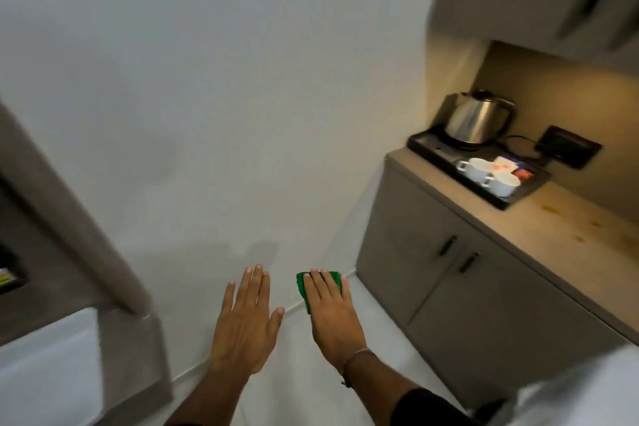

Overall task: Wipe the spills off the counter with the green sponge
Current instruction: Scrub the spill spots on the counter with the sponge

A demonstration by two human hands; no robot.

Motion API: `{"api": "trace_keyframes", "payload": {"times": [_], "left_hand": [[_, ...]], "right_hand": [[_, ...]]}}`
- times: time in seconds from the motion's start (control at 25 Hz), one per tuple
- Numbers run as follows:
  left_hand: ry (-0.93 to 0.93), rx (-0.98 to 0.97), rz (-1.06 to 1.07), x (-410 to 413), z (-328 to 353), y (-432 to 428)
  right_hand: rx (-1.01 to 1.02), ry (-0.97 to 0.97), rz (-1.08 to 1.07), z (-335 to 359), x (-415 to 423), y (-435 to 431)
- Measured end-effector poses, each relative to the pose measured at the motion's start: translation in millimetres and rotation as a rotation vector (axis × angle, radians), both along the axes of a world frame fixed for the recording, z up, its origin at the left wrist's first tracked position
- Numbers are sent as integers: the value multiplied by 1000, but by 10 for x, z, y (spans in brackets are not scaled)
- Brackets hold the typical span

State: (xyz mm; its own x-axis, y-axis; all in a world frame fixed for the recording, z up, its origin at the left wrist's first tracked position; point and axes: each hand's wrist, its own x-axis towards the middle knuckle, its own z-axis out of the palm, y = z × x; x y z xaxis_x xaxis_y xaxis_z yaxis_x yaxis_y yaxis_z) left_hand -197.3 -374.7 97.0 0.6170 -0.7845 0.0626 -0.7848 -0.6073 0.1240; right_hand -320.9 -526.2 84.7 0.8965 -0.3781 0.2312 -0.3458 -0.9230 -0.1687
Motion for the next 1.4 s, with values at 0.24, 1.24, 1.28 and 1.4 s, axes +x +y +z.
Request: {"api": "trace_keyframes", "payload": {"times": [0.24,1.24,1.28,1.4], "left_hand": [[-27,-25,-441,-895,241,-2179],[160,21,-1058,-2525,-509,-7075],[162,18,-1059,-2526,-522,-7065],[166,-5,-1055,-2519,-550,-7060]], "right_hand": [[8,-3,-446,285,-1432,-1672],[347,68,-1174,-84,-3557,-4956],[353,27,-1208,-101,-3517,-4961],[320,-2,-1211,-182,-3532,-4941]]}}
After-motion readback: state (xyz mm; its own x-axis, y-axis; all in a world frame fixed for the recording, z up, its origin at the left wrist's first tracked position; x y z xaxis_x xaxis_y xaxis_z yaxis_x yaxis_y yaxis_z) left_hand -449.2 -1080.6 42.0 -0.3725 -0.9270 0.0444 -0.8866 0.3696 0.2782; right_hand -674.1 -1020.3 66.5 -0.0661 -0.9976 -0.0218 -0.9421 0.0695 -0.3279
